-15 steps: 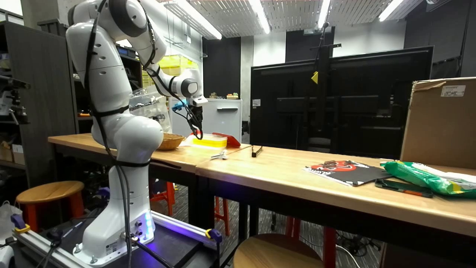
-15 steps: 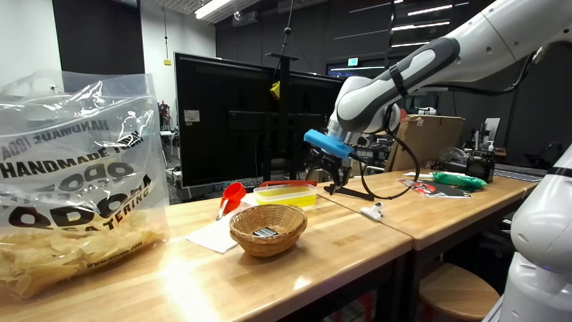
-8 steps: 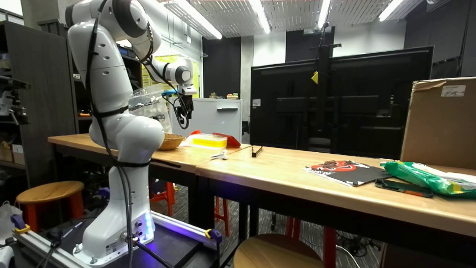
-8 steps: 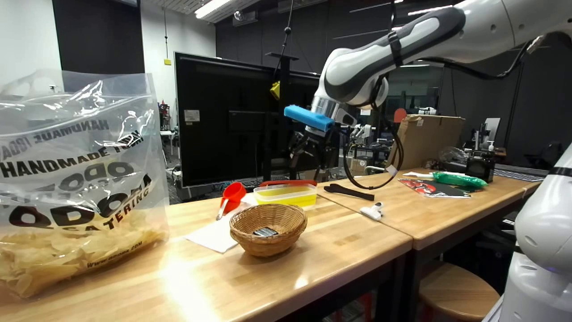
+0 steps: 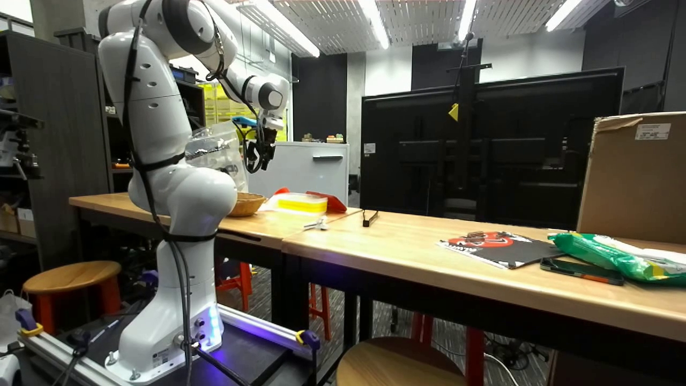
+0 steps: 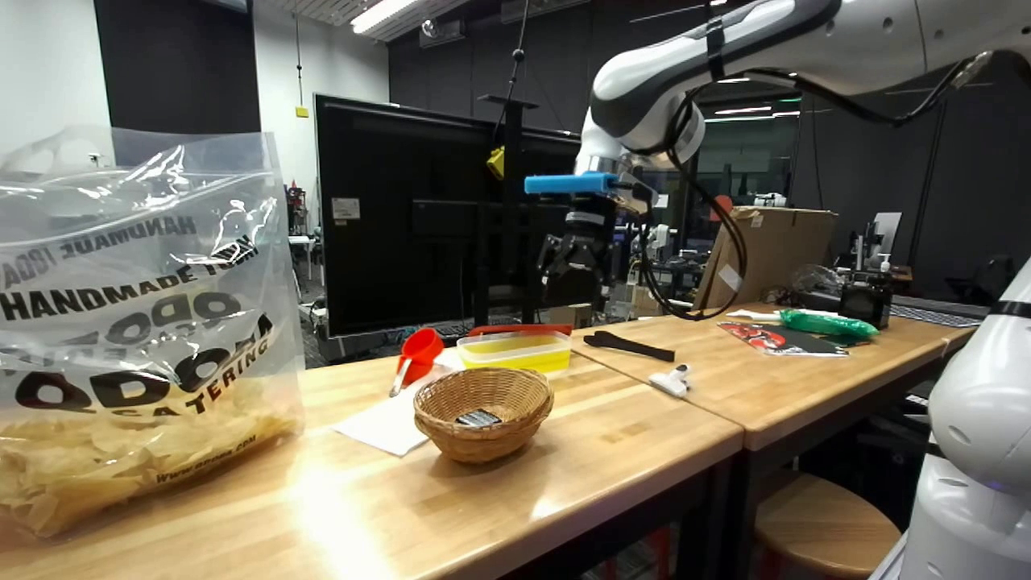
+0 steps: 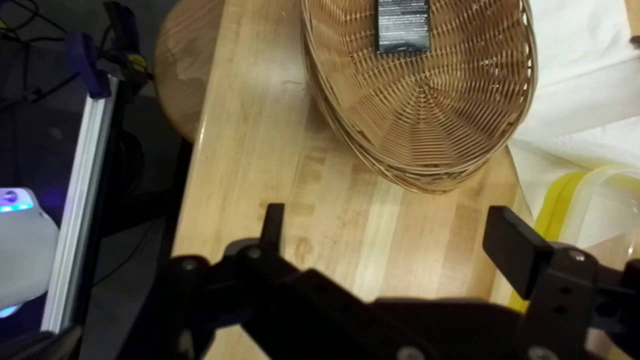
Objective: Move the object to the lunchbox
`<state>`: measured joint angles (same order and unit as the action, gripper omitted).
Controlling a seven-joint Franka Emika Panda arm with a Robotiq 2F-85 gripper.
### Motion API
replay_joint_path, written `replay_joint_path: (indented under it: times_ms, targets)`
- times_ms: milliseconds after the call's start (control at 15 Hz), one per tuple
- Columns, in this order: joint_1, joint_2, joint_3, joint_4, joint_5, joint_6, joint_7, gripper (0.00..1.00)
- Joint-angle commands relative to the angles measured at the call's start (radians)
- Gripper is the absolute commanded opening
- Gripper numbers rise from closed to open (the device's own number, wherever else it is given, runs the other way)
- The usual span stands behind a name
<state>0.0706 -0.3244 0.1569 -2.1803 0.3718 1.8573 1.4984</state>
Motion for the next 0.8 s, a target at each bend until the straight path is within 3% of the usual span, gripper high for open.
replay_joint_path:
  times_ms: [0, 400, 733]
  targets:
    - [-0.014, -0.026, -0.017, -0.009, 0.017, -0.057, 0.034, 1.00]
    - [-0.050, -0.029, -0.027, -0.099, -0.007, 0.044, 0.044, 1.00]
    - [-0.080, -0.039, -0.034, -0.159, -0.027, 0.058, 0.111, 1.00]
